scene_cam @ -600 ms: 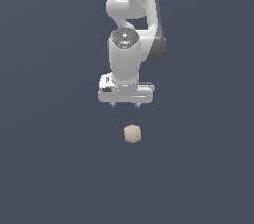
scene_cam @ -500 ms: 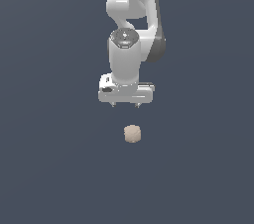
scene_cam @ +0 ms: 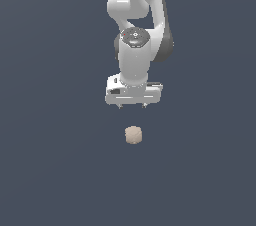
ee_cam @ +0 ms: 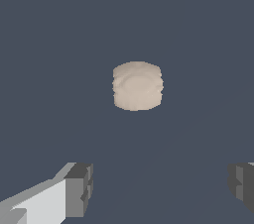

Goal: Pick up the object and move it to a goal position.

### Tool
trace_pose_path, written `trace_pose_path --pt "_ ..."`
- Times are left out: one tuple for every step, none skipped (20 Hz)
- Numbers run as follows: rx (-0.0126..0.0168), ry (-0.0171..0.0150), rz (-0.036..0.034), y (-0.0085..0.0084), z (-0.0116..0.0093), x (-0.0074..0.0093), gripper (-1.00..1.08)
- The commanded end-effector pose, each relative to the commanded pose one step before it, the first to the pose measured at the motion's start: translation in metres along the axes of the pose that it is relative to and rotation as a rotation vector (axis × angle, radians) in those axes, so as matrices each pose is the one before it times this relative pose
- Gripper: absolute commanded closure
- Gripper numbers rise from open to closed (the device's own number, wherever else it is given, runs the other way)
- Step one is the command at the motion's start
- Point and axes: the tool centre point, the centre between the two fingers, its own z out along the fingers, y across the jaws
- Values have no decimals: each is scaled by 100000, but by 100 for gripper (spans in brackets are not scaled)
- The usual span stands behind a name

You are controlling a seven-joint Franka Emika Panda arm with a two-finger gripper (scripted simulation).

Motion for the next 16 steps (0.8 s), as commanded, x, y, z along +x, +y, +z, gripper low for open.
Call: trace_pose_path --pt "-26 38 -519 -149 -66 -3 -92" --pt "1 -13 169 61 26 8 -92" --pt "1 -13 97 32 50 41 -92" --pt "0 0 0 -4 65 73 -92" --pt "0 0 0 14 91 106 -92" --pt "6 -62 -75 -20 155 148 -92" --pt "1 -14 -68 -10 153 170 -92" --pt "3 -35 -91 -26 194 201 -92" --pt "3 -36 -59 -8 224 227 -92" --pt "3 -42 -55 -5 257 254 -92" --pt "3 -41 -55 -2 286 279 -92" --pt "4 -53 -82 -12 324 307 -92" --pt "4 -60 -103 -20 362 332 -92" --pt "3 -61 -103 -16 396 355 -92" --pt "3 -72 -118 -23 439 378 -92" --pt "2 -72 -118 -19 476 398 -92"
